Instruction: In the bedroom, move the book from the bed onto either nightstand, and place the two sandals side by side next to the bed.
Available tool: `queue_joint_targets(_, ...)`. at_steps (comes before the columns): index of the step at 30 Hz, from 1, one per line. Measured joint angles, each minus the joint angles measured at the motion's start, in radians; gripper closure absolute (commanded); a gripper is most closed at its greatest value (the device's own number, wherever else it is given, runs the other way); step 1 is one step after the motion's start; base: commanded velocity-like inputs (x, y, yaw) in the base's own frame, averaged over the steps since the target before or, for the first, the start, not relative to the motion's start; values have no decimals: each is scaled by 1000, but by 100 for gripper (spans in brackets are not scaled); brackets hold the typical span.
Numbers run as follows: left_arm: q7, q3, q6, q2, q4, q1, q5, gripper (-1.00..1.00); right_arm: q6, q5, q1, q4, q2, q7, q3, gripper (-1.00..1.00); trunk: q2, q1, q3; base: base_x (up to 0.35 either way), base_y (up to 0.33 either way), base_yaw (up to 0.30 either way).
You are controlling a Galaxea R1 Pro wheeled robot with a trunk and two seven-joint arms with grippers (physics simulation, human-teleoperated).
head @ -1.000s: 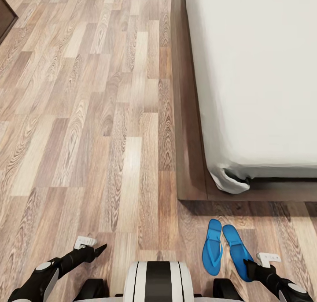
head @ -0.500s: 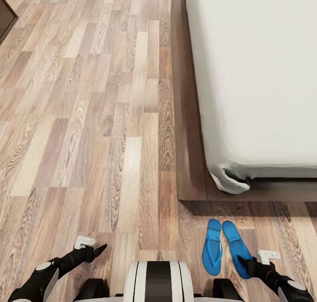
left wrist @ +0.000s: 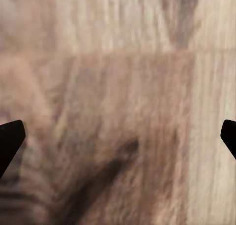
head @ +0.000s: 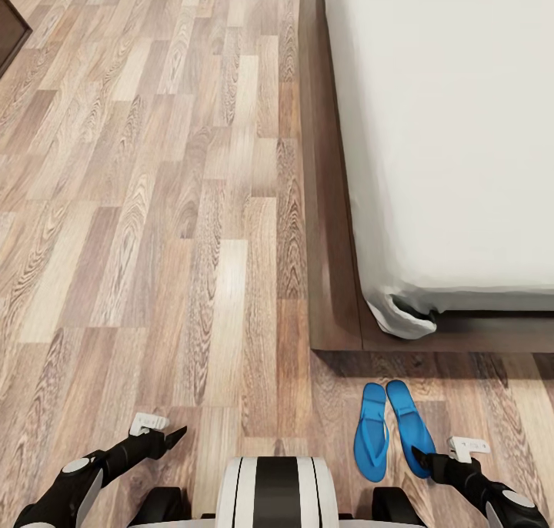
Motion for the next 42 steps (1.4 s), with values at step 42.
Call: queue_joint_targets(42, 0, -1, 0, 0, 0, 0, 0, -100, -2, 0, 0, 0, 0, 0, 0, -100, 0, 0, 0, -101, 0, 0)
